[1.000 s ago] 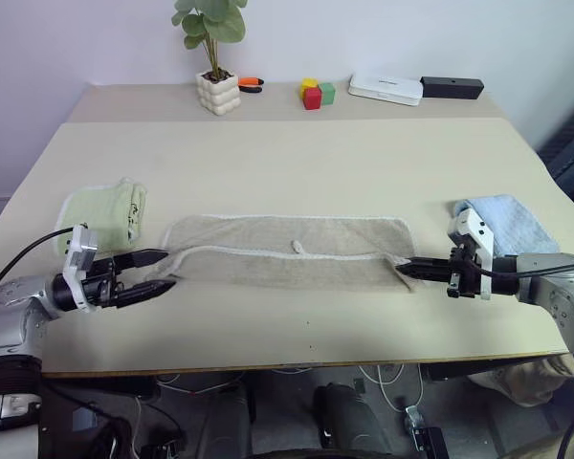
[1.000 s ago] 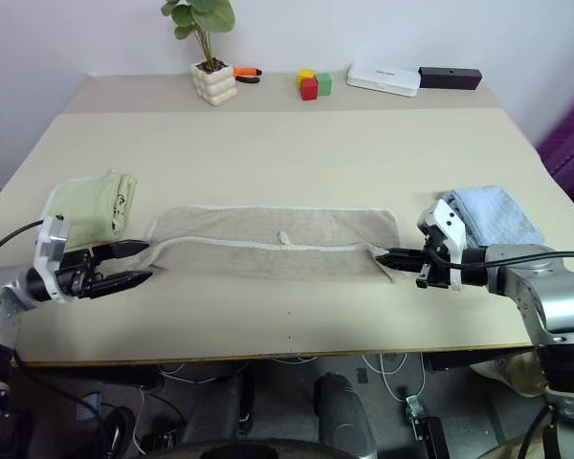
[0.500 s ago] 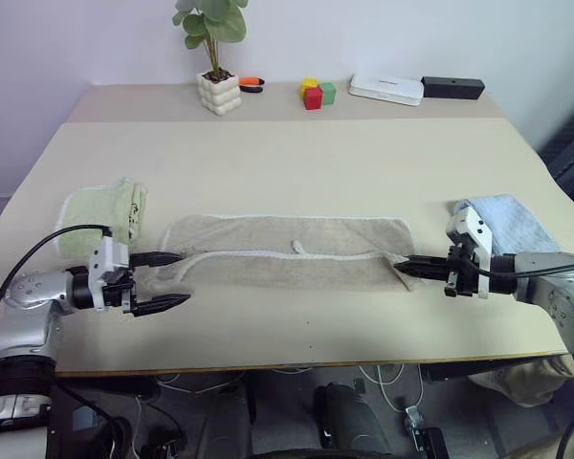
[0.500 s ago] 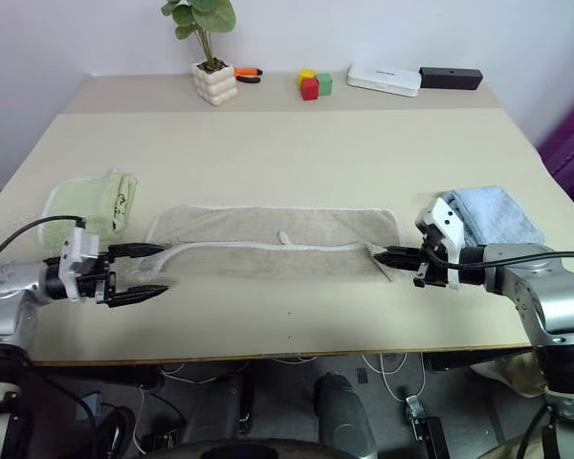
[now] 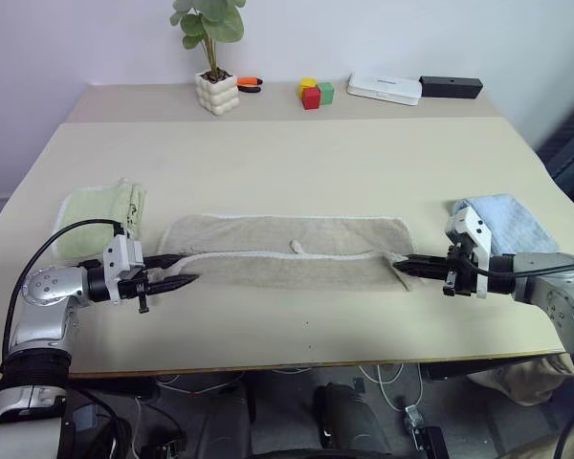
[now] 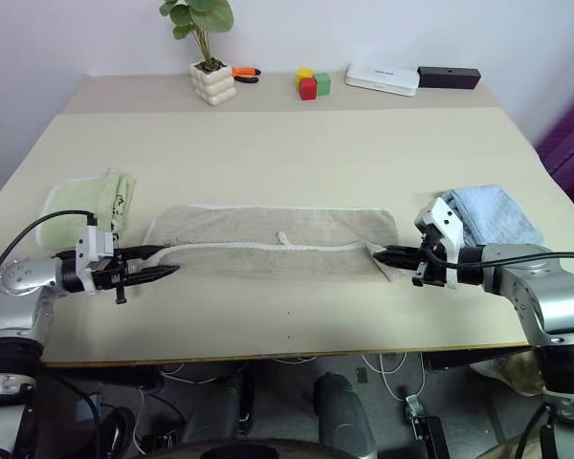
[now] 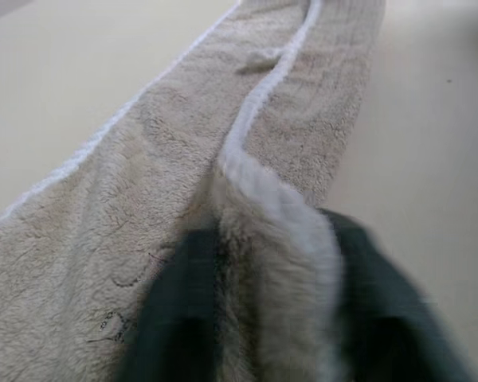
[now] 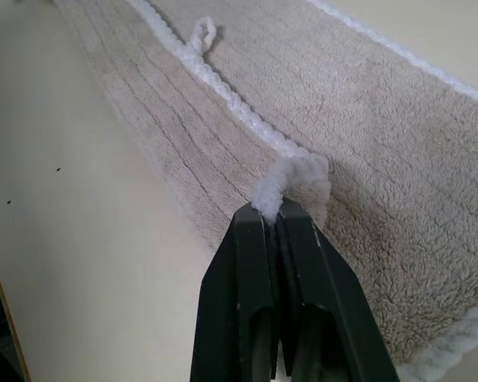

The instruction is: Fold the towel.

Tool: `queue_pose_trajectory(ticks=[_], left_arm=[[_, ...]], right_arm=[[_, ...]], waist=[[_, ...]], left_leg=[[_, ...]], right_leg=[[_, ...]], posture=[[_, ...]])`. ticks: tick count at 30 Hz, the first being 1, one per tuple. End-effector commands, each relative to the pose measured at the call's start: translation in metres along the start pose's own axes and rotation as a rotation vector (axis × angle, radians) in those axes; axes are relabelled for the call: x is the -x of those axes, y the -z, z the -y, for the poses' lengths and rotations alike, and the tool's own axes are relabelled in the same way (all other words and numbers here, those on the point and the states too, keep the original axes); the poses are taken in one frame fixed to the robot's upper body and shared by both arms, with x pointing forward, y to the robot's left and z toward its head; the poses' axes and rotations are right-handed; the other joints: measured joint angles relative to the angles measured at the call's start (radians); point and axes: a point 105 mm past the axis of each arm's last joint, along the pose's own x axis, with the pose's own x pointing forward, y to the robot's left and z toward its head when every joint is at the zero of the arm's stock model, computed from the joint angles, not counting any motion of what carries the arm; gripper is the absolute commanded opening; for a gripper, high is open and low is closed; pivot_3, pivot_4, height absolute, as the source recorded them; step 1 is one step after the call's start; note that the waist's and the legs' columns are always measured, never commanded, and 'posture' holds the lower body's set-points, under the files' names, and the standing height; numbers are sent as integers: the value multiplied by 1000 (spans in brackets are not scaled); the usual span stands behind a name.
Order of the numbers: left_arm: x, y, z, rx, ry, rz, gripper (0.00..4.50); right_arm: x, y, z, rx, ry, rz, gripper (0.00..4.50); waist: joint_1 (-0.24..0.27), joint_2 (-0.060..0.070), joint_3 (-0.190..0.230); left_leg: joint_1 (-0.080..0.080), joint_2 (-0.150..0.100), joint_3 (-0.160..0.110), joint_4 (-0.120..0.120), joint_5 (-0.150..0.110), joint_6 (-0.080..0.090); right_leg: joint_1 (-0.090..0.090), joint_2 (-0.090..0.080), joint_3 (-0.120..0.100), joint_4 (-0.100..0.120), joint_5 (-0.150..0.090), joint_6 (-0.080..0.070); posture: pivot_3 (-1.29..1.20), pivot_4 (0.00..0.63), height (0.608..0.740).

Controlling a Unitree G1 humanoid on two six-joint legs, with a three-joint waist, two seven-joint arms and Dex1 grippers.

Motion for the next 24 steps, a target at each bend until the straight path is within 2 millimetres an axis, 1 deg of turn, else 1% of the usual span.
queue_pose_trajectory(ticks=[1,5,7,10,14,16,17,18,20,22,24], left_arm=[[8,-4,-3,-2,-12,12,49],[15,-6,-3,28,-11,26,49],[19,-8,-6,30,-28,33,49],[21,-13,-21,28,-96,61,49],[7,-28,-42,39,-131,125,49],[-6,-39,-69,19,-196,154,49],[-12,-48,-84,-2,-229,163,49],[-17,-54,-96,-13,-267,166,49],[-24,-75,-123,-59,-370,181,49],[-23,-100,-149,-145,-502,171,49],[-13,-131,-168,-213,-605,208,49]], right_arm=[[3,-11,1,38,2,39,0],[4,-12,2,47,0,40,0],[6,-13,1,54,-3,44,0],[6,-21,8,80,22,77,0],[1,-39,32,153,130,137,0],[-1,-56,59,238,257,164,0],[-2,-69,70,294,312,191,0],[-2,-81,79,341,364,216,0],[0,-109,95,425,460,282,0],[9,-142,109,529,592,347,0],[21,-174,109,594,653,449,0]], waist=[[1,0,0],[-1,0,0],[-1,0,0],[0,0,0],[2,0,0],[4,0,0],[4,0,0],[4,0,0],[0,0,0],[-3,-1,1],[-6,0,2]], left_leg=[[0,0,0,0,0,0],[0,0,0,0,0,0],[0,0,0,0,0,0],[0,0,0,0,0,0],[0,0,0,1,0,0],[0,0,0,1,0,0],[0,-1,0,2,0,0],[-1,-1,0,2,0,0],[-2,-1,0,1,0,0],[-2,-1,0,1,0,0],[-3,-2,0,-1,0,0]], right_leg=[[0,0,0,0,0,0],[0,0,0,0,0,0],[0,0,0,0,0,0],[0,0,0,0,0,0],[1,0,0,0,0,0],[1,0,0,0,0,0],[1,1,0,0,1,3],[0,1,0,0,2,3],[0,1,0,0,2,4],[-2,1,0,0,2,5],[-3,1,0,-1,3,5]], posture=[[0,150,740],[0,150,740],[0,150,740],[0,150,740],[0,150,740],[0,150,740],[0,150,740],[0,150,740],[0,150,740],[0,150,740],[0,150,740]])
